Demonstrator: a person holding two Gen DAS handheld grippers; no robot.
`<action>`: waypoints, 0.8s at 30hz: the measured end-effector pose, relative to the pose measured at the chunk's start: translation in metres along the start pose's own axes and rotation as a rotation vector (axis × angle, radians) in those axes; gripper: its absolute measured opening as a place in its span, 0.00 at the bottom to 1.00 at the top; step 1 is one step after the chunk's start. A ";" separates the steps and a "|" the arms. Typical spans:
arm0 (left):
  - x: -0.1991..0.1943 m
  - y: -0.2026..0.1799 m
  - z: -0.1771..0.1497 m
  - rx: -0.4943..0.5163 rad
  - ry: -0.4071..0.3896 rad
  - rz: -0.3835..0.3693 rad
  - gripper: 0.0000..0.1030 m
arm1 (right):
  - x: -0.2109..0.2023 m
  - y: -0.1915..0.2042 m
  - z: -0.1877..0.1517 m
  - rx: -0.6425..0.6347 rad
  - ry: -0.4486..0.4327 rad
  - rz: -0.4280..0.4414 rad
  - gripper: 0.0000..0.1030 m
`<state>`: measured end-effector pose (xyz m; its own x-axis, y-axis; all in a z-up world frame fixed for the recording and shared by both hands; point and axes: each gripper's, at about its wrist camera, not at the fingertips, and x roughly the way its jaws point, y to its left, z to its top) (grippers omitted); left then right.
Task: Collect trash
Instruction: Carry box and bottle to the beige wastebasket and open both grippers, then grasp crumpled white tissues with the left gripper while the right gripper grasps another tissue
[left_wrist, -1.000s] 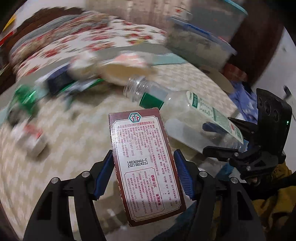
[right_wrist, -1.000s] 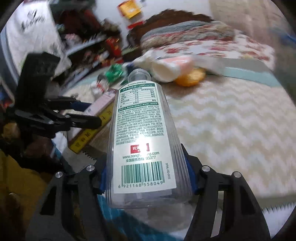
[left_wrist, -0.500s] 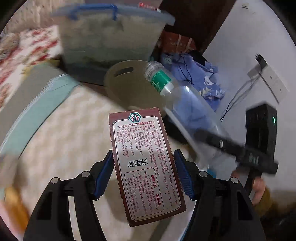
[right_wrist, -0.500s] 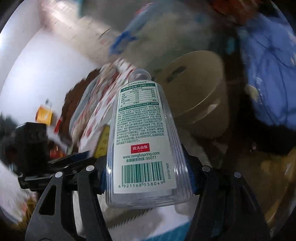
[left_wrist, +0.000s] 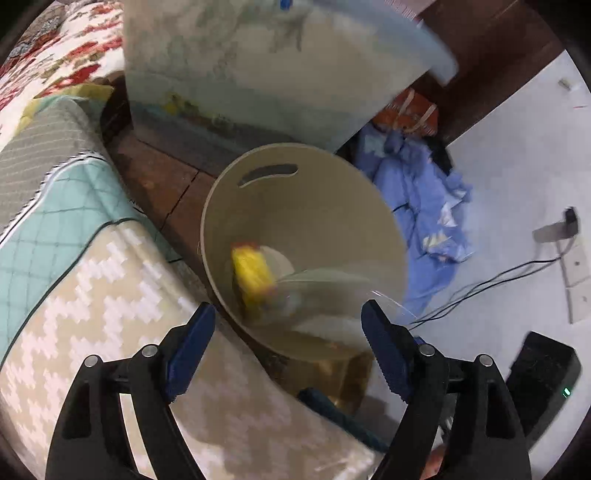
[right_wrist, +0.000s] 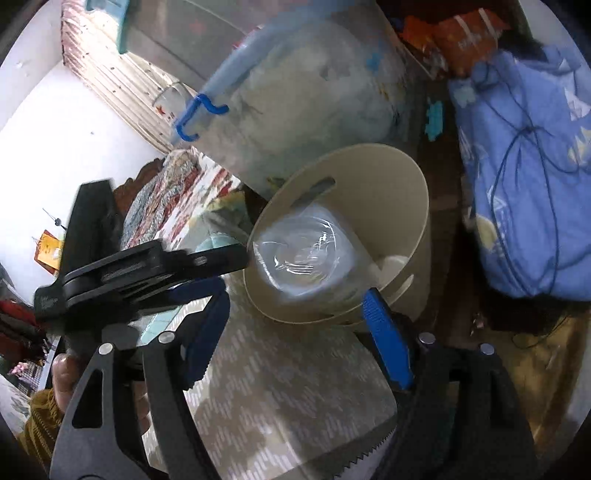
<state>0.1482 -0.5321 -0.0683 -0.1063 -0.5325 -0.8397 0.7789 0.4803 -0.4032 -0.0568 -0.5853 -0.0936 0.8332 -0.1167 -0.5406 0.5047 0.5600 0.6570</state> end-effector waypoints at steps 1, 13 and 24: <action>-0.011 0.000 -0.008 0.000 -0.018 -0.013 0.75 | -0.002 0.002 -0.003 -0.005 -0.011 -0.001 0.73; -0.178 0.073 -0.217 -0.033 -0.226 0.095 0.75 | -0.009 0.102 -0.073 -0.196 0.059 0.176 0.66; -0.317 0.180 -0.381 -0.402 -0.425 0.446 0.74 | 0.022 0.225 -0.180 -0.490 0.297 0.322 0.59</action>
<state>0.0863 -0.0112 -0.0131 0.4801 -0.4115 -0.7747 0.3967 0.8895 -0.2266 0.0341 -0.3141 -0.0521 0.7920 0.3114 -0.5251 0.0207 0.8459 0.5329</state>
